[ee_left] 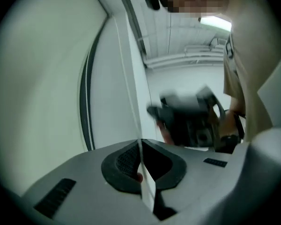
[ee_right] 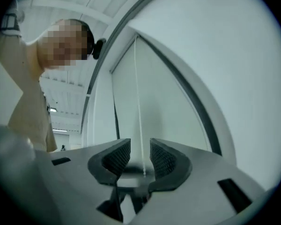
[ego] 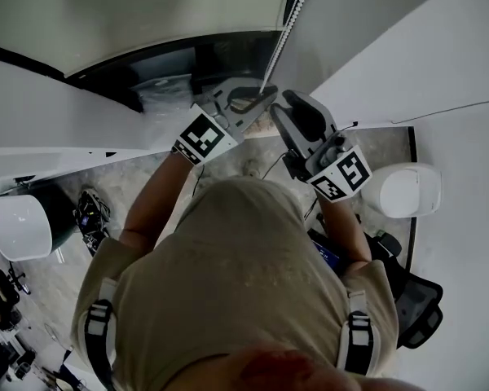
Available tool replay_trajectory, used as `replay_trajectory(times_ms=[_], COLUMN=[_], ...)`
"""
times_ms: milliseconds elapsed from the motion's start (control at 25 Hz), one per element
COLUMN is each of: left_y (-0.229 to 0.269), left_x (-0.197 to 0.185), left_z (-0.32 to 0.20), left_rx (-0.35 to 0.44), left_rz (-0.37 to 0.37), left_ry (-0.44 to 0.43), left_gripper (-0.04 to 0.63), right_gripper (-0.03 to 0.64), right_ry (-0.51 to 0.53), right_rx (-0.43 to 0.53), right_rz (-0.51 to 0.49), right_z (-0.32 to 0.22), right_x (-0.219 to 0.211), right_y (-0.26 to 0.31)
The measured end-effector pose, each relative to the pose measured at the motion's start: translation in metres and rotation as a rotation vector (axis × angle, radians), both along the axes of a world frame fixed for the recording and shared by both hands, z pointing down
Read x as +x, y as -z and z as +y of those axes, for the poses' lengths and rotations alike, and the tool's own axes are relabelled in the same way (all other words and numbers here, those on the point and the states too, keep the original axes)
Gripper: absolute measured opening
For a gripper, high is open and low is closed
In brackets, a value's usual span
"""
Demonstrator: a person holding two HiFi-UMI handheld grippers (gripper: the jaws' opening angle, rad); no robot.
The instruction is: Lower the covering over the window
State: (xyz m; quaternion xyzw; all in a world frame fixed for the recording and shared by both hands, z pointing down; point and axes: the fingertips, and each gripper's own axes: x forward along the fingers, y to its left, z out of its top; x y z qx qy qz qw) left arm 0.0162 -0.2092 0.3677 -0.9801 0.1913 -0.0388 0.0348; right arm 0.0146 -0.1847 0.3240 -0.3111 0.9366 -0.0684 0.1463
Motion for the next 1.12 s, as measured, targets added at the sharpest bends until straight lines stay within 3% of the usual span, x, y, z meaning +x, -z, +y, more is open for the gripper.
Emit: replay_trajectory(times_ms=[40,80,120,160,200,240,280,320,480,520,600,640,720,800,840,920,1000,1080,1120], left_y=[-0.037,-0.062,-0.071,-0.069,-0.063,-0.059,-0.06,-0.063,-0.084,-0.087,-0.091,-0.089,-0.072,-0.042,-0.024,0.017,0.055,0.072,0.072], left_x=[0.002,0.001,-0.002,-0.004,-0.006,-0.007,-0.005,-0.004,0.004,0.005,0.004,0.0,-0.018,-0.046,-0.056,-0.056,-0.037,-0.016,-0.007], left_z=[0.008,0.017,0.023,0.026,0.027,0.026,0.025,0.025,0.035,0.037,0.042,0.043,0.041,0.028,0.019,0.007,0.001,-0.003,-0.004], left_rx=[-0.063,-0.141,-0.204,-0.235,-0.236,-0.22,-0.203,-0.191,-0.162,-0.159,-0.15,-0.147,-0.151,-0.157,-0.147,-0.089,-0.04,-0.031,-0.026], left_rz=[-0.039,-0.01,0.055,0.119,0.157,0.163,0.148,0.123,0.034,0.019,0.008,0.028,0.149,0.31,0.366,0.403,0.384,0.304,0.252], left_ry=[-0.013,-0.024,-0.024,-0.019,-0.017,-0.022,-0.031,-0.042,-0.064,-0.065,-0.069,-0.07,-0.063,-0.04,-0.025,-0.02,-0.05,-0.05,-0.04], left_gripper=[0.014,0.014,0.012,0.012,0.012,0.012,0.012,0.012,0.012,0.012,0.012,0.014,0.014,0.122,0.143,0.166,0.169,0.162,0.077], right_gripper=[0.114,0.083,0.015,0.015,0.016,0.06,0.156,0.186,0.164,0.048,0.018,0.017,0.015,0.015,0.015,0.015,0.015,0.015,0.015], right_ry=[-0.038,-0.073,-0.093,-0.099,-0.095,-0.084,-0.072,-0.062,-0.055,-0.057,-0.044,-0.038,-0.037,-0.031,-0.027,-0.017,-0.001,0.014,0.015], right_rx=[0.007,0.02,0.034,0.044,0.05,0.052,0.054,0.056,0.068,0.078,0.098,0.104,0.101,0.04,-0.007,-0.072,-0.072,-0.064,-0.061], right_rz=[-0.011,0.014,0.049,0.071,0.071,0.059,0.049,0.049,0.076,0.081,0.101,0.113,0.145,0.214,0.254,0.292,0.296,0.293,0.286], right_z=[-0.003,-0.005,-0.008,-0.011,-0.014,-0.018,-0.022,-0.025,-0.032,-0.03,-0.024,-0.022,-0.02,-0.024,-0.027,-0.029,-0.024,-0.018,-0.016], right_x=[0.007,0.011,0.012,0.011,0.009,0.005,0.0,-0.005,-0.016,-0.016,-0.021,-0.023,-0.024,-0.026,-0.026,-0.028,-0.032,-0.036,-0.037], right_y=[0.008,0.011,0.011,0.011,0.011,0.013,0.014,0.014,0.015,0.016,0.017,0.016,0.007,-0.023,-0.043,-0.068,-0.071,-0.07,-0.069])
